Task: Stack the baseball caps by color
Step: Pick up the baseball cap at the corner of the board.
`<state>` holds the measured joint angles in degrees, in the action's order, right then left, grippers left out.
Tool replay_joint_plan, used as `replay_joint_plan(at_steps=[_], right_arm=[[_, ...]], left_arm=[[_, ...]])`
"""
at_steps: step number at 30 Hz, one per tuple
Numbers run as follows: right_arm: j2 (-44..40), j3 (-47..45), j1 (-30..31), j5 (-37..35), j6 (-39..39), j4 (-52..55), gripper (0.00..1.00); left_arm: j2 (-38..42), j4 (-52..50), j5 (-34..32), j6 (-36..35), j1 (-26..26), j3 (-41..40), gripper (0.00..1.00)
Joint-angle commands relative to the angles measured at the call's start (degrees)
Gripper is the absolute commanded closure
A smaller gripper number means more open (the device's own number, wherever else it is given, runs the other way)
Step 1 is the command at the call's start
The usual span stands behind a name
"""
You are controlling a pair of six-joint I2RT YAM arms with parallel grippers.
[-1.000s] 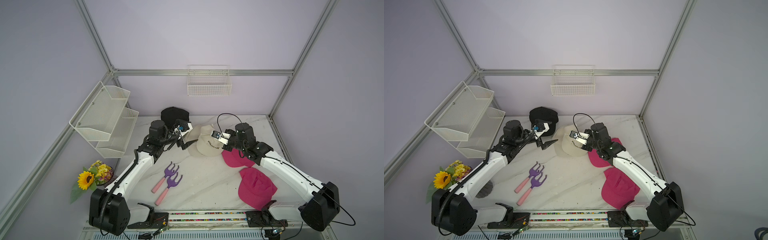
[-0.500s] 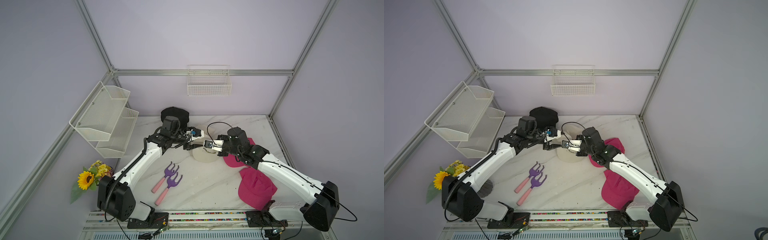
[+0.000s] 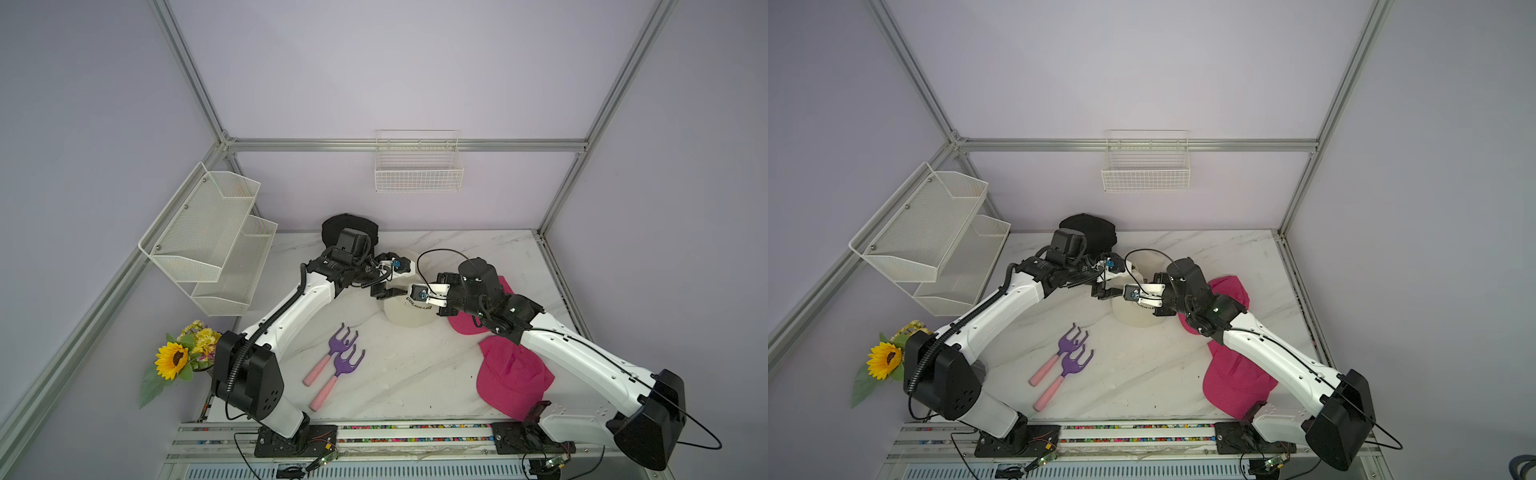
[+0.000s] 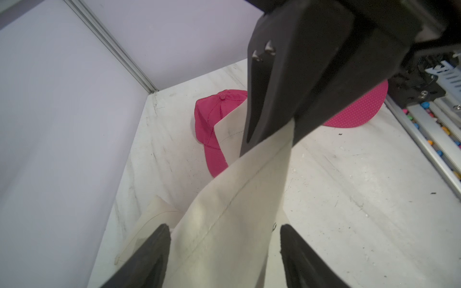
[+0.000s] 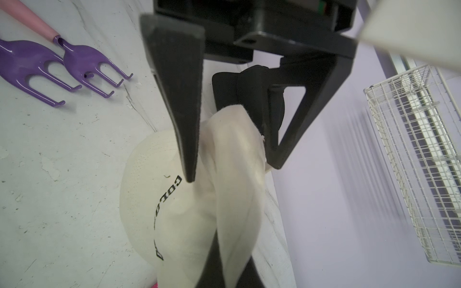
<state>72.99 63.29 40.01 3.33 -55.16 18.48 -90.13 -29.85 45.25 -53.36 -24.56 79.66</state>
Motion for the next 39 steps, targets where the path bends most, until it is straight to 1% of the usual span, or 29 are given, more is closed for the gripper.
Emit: replay_joint_plan(at_steps=[1,3,6,9,12,14,16,21,23,24,26,27,29,31,32,34,35,36,37,39], right_arm=[[1.1,0.0,1.1,-2.4,-0.6,-1.3,1.00],[1.5,0.2,1.9,-3.9,-1.2,-0.9,1.00],[1.3,-0.6,3.1,-7.6,-2.8,-1.6,1.00],[0.0,-1.9,4.4,-10.7,-5.2,-3.5,1.00],[-1.8,-3.1,5.2,-10.7,-7.3,-6.0,1.00],[-1.8,-3.1,5.2,-10.8,-7.4,-5.6,1.00],[-1.8,-3.2,5.2,-11.6,-7.0,-4.4,1.00],[-1.8,-3.4,5.2,-10.3,-5.6,-4.2,1.00],[-1.5,-3.4,5.2,-10.7,-5.1,-4.1,1.00],[-1.5,-3.2,5.2,-11.0,-4.8,-4.1,1.00],[-1.4,-2.9,5.2,-10.9,-4.1,-3.8,1.00],[-1.2,-2.6,5.2,-10.6,-3.7,-3.7,1.00],[-0.9,-2.5,5.2,-10.3,-2.6,-3.7,1.00],[-0.5,-2.8,5.2,-10.5,-1.7,-3.7,1.00],[-0.5,-2.8,5.2,-10.6,-1.4,-3.7,1.00],[-0.2,-3.3,5.2,-10.9,-0.9,-3.6,1.00],[-0.2,-3.5,5.2,-10.9,-0.7,-3.6,1.00],[-0.3,-3.8,5.2,-10.7,-0.2,-3.6,1.00],[-0.4,-4.1,5.2,-10.0,0.2,-3.7,1.00],[-0.9,-4.8,4.5,-6.6,2.0,-4.0,1.00]], left_arm=[[0.2,-1.0,3.1,-1.7,-0.4,2.3,0.25],[-1.0,-5.0,6.6,-3.9,-0.4,4.8,0.25],[-5.0,-16.8,10.1,-9.8,-0.4,12.2,0.25],[-9.2,-24.6,9.3,-13.6,-0.4,18.0,0.26],[-12.6,-30.4,7.1,-17.0,-0.7,22.1,0.28],[-14.1,-33.9,6.0,-18.6,-0.8,24.6,0.35],[-14.5,-35.3,5.2,-18.9,-0.9,25.6,0.43],[-13.9,-35.9,1.8,-19.3,-1.2,24.3,0.64],[-13.8,-36.7,0.8,-19.6,-1.3,24.2,0.67],[-13.7,-36.8,0.5,-19.5,-1.4,23.9,0.65],[-13.5,-36.9,0.3,-19.6,-1.5,23.6,0.50],[-13.6,-36.9,0.1,-19.6,-1.8,23.5,0.46],[-13.8,-36.7,-1.3,-19.3,-2.7,23.5,0.39],[-13.8,-36.6,-1.8,-19.2,-3.5,23.4,0.40],[-13.8,-36.5,-1.6,-19.3,-3.7,23.5,0.46],[-13.6,-35.5,-0.6,-19.2,-3.8,23.7,0.65],[-13.4,-34.7,-0.5,-18.8,-3.8,23.8,0.71],[-13.1,-33.2,-0.6,-17.8,-3.8,23.7,0.76],[-12.8,-31.3,-0.9,-15.9,-3.8,23.4,0.83],[-11.7,-27.2,-1.6,-12.1,-3.7,22.5,1.00]])
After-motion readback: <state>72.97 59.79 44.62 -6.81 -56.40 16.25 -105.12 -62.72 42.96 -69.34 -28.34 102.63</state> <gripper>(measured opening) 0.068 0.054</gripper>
